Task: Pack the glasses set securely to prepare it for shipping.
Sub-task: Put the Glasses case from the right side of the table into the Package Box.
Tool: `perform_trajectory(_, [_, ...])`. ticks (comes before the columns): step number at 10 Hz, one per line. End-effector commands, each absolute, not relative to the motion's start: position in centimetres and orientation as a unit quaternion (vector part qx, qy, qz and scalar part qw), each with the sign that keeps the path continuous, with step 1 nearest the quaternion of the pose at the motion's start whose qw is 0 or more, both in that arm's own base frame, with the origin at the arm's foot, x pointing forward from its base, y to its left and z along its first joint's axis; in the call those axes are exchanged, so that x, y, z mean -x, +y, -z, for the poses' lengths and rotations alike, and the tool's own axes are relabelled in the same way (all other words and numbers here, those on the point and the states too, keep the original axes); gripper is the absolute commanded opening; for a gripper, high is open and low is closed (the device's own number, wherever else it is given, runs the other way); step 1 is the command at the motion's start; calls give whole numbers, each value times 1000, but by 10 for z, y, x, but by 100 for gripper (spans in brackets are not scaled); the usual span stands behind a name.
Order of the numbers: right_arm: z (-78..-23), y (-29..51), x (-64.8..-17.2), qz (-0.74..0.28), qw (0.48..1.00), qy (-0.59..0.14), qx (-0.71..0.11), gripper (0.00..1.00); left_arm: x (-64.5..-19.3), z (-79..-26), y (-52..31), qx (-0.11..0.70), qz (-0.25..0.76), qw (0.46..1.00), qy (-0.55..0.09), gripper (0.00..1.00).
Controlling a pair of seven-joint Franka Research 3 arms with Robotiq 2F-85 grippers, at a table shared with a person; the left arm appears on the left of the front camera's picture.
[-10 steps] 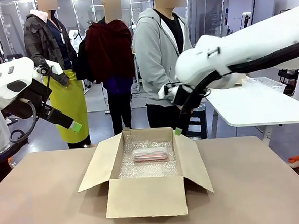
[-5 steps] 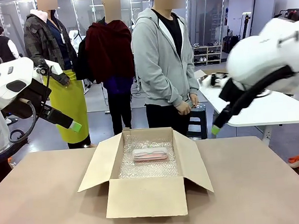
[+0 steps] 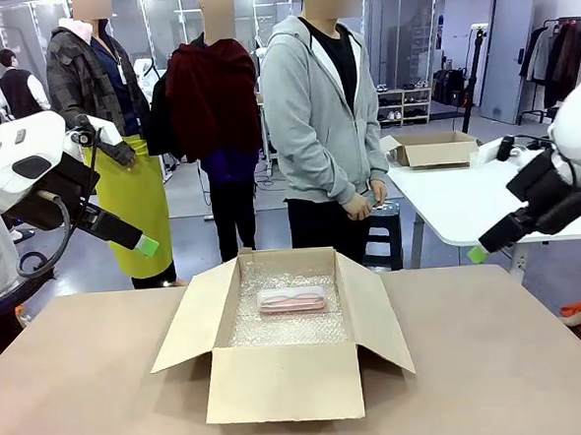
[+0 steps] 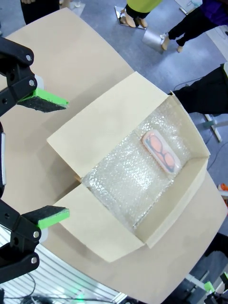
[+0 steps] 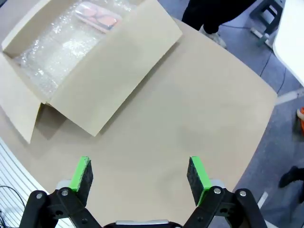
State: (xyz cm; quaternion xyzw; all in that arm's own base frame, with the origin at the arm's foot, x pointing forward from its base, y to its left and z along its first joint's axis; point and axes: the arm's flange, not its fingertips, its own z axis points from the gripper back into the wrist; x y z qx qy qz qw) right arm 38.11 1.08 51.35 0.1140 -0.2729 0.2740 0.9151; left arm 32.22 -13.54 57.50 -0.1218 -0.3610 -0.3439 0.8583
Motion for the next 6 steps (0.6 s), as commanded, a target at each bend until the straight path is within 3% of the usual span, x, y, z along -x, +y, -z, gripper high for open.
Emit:
perform_trajectory(1, [-509, 14, -370, -248, 920, -285, -105, 100, -323, -576, -133, 122, 346, 856, -364, 100])
perform_trajectory(6, [-512, 7, -375, -265, 916, -279, -115, 100, -323, -576, -133, 122, 346, 856, -364, 100])
